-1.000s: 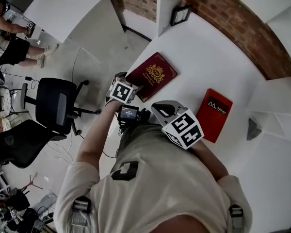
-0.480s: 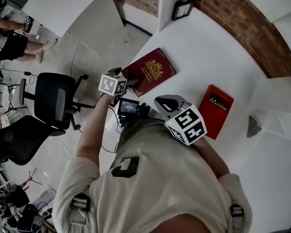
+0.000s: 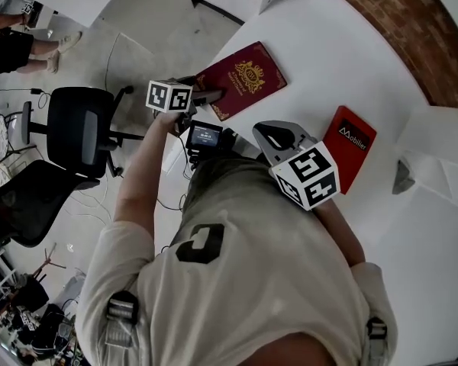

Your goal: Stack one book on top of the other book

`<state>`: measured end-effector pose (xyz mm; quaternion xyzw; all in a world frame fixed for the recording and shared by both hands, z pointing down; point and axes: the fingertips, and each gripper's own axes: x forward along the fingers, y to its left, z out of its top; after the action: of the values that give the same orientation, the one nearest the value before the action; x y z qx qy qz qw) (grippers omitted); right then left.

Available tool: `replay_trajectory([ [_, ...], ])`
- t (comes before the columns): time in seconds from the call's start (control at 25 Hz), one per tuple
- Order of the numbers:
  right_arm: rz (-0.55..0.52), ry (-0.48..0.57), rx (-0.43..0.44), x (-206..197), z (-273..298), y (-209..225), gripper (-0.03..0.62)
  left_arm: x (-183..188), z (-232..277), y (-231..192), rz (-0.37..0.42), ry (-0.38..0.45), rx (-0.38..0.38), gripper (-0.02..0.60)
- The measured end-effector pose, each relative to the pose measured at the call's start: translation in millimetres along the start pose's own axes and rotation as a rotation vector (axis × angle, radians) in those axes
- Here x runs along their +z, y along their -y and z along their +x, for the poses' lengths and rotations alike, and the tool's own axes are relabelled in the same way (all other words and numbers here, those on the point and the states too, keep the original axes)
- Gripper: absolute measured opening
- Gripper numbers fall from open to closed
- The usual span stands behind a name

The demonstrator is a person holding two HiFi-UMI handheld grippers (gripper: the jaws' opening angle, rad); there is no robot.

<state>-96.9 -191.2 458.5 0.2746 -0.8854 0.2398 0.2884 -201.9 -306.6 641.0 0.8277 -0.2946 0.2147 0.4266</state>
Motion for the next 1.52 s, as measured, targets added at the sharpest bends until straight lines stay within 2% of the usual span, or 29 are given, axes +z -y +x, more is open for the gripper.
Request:
replay_trajectory([
  [0.44,0.031,-0.035,-0.059,5.3,15.5,-6.8,0.006,-0.3,-5.0,-6.2,0.003,-0.046,-0.041,0.457],
  [0.56,0.043,-0.038,-0.076,8.3,19.9,-6.5,0.006,-0.8,-15.4,-16.7,-0.033,-0.003,-0.034,0.457],
  [0.72,0.061,-0.043,-0.086,11.5,28.6,-6.9,0.006,-8.1,-33.9,-31.9,-0.098,0.079,0.019,0.457],
  [0.8,0.057,-0.050,-0.081,13.4,32.6,-7.7,0.006,-10.2,-35.6,-31.9,-0.126,0.108,0.011,0.457],
  [0.96,0.039,-0.064,-0.068,14.7,36.9,-10.2,0.006,-7.7,-39.0,-37.8,-0.109,0.097,0.003,0.457],
  [1.04,0.040,-0.069,-0.066,14.2,37.2,-9.5,0.006,3.5,-41.6,-45.7,-0.137,0.106,-0.031,0.457],
  [1.16,0.050,-0.072,-0.075,13.0,36.1,-7.9,0.006,25.3,-39.7,-47.5,-0.219,0.122,-0.151,0.457],
  [1.28,0.061,-0.071,-0.087,12.2,34.7,-6.4,0.006,26.8,-24.5,-40.0,-0.236,0.042,-0.240,0.457],
  [1.4,0.073,-0.064,-0.104,11.6,32.1,-4.1,0.006,15.2,-10.4,-35.5,-0.228,-0.045,-0.272,0.457],
  [1.52,0.094,-0.057,-0.120,10.1,28.7,-0.5,0.006,11.9,-2.0,-33.6,-0.245,-0.065,-0.292,0.456],
])
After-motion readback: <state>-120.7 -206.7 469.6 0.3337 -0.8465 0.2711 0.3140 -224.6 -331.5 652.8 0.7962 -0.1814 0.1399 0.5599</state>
